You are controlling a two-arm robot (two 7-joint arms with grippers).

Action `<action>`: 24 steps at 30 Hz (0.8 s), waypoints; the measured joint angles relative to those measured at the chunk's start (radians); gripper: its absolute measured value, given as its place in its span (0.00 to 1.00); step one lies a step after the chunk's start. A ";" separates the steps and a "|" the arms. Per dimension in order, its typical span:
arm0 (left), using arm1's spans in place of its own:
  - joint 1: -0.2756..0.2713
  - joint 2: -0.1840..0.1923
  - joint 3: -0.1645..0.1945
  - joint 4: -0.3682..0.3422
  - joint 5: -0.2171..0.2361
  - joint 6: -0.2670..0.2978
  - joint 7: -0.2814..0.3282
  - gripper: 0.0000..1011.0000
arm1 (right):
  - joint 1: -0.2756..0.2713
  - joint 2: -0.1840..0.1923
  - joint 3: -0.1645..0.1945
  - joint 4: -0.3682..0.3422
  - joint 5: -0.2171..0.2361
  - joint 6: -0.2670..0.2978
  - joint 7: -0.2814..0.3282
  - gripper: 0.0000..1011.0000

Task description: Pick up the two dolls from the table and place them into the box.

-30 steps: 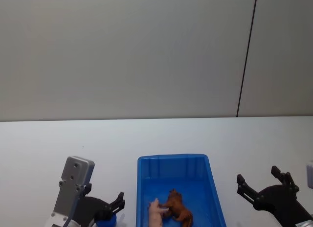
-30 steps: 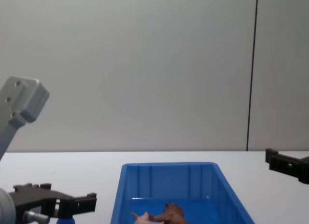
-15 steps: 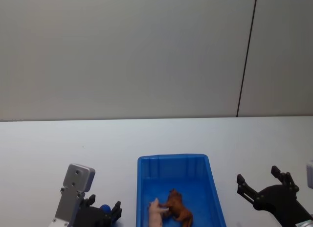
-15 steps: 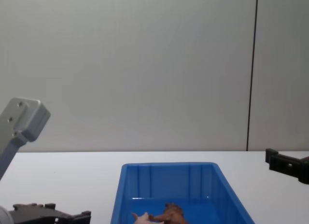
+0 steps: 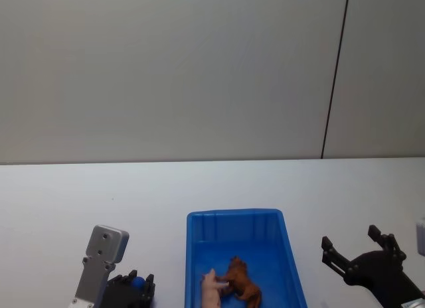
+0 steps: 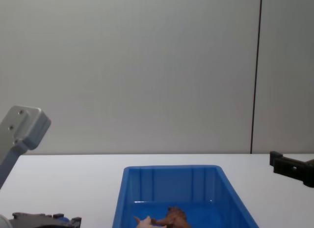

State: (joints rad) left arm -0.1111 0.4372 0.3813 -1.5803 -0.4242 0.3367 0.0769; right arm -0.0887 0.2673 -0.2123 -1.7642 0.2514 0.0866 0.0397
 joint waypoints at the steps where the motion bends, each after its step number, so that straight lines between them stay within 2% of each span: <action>1: 0.000 -0.001 0.000 0.000 0.000 -0.003 0.000 0.30 | 0.000 0.000 0.000 0.000 0.000 0.000 0.000 0.99; 15: 0.003 -0.006 -0.010 -0.021 0.020 -0.108 -0.006 0.22 | 0.000 0.000 0.000 0.000 0.000 0.000 0.000 0.99; 24: -0.009 -0.006 -0.018 -0.054 0.057 -0.189 -0.046 0.18 | 0.000 0.000 0.000 0.000 0.000 0.000 0.000 0.99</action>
State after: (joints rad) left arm -0.1202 0.4312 0.3637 -1.6344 -0.3670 0.1481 0.0311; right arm -0.0887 0.2673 -0.2123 -1.7642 0.2514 0.0867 0.0398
